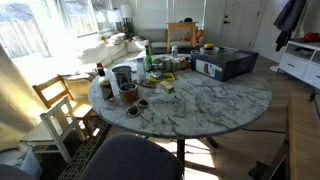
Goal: Remove the wooden block from the clear cup and place it on table
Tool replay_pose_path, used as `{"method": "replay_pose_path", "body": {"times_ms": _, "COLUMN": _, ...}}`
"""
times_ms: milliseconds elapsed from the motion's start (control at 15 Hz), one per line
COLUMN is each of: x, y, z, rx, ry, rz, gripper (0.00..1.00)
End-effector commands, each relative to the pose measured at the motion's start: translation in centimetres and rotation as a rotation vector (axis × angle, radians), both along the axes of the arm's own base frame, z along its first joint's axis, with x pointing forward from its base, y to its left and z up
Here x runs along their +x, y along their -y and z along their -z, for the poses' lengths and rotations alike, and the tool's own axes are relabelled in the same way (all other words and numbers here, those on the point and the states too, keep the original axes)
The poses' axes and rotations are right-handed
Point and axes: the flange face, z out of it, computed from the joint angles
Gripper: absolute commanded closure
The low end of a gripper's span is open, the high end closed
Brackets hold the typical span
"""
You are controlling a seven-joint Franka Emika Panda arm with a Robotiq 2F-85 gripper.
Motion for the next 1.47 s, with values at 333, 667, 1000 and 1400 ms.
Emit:
{"method": "replay_pose_path", "body": {"times_ms": 333, "x": 0.0, "y": 0.0, "z": 0.0, "rx": 0.000, "ry": -0.001, "rz": 0.000, "gripper": 0.00}}
{"method": "replay_pose_path", "body": {"times_ms": 667, "x": 1.4, "y": 0.1, "z": 0.4, "rx": 0.026, "ry": -0.003, "rz": 0.042, "gripper": 0.00}}
{"method": "replay_pose_path", "body": {"times_ms": 1000, "x": 7.2, "y": -0.8, "z": 5.2, "rx": 0.057, "ry": 0.024, "rz": 0.306, "gripper": 0.00}}
{"method": "replay_pose_path", "body": {"times_ms": 1400, "x": 11.4, "y": -4.3, "z": 13.3, "rx": 0.029, "ry": 0.017, "rz": 0.467, "gripper": 0.00}}
